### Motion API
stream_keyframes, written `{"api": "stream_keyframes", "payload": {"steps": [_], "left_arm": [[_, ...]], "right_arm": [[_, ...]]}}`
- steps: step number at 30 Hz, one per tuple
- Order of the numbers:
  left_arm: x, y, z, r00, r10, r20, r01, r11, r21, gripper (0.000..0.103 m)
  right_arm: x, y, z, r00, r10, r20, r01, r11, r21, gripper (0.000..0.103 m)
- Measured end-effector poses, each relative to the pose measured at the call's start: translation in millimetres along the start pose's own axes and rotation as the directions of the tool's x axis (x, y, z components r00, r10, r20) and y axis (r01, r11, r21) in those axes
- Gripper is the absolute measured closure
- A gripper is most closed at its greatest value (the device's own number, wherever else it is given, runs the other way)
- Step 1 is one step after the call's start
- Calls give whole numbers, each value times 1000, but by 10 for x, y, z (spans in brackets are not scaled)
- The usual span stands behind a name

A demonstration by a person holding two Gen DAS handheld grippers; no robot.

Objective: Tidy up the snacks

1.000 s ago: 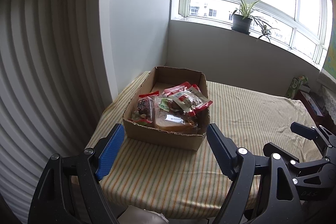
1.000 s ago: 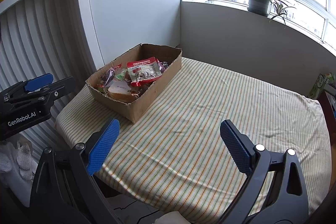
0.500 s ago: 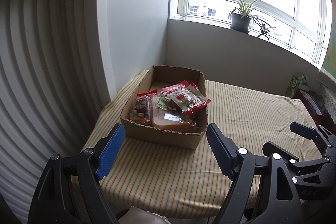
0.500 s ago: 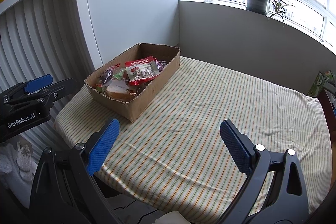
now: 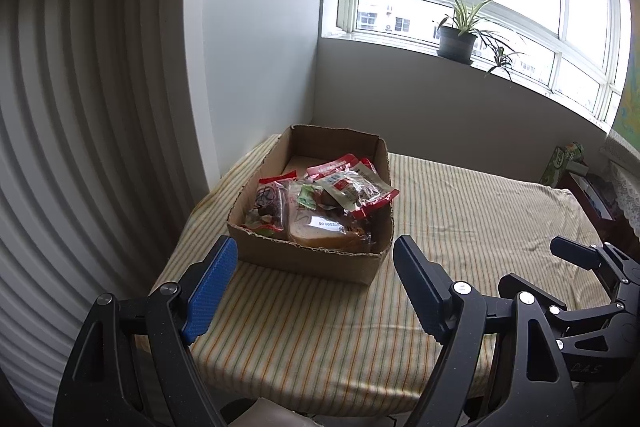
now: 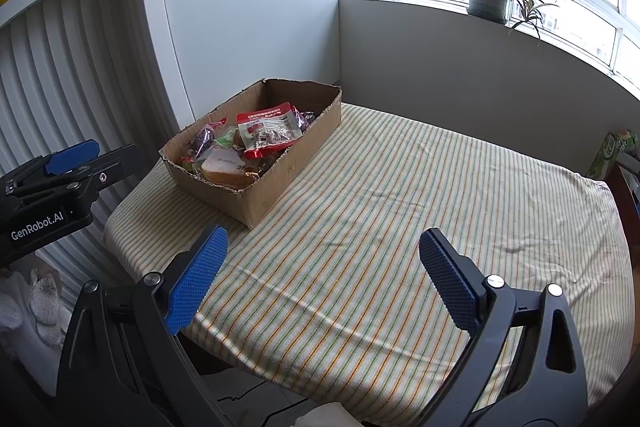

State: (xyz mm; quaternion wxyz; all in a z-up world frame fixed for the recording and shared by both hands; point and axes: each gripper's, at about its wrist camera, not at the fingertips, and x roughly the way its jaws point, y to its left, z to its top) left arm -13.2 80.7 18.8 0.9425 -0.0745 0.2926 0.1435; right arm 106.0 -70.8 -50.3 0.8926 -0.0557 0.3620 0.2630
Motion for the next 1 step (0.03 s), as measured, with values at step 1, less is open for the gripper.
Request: {"api": "stream_keyframes", "payload": {"steps": [1], "left_arm": [[9,-2,-1,1000,1,-2,-1,1000,0,23]], "right_arm": [[3,-5,-4,1000,1,-1,-1,1000,2,5]]}}
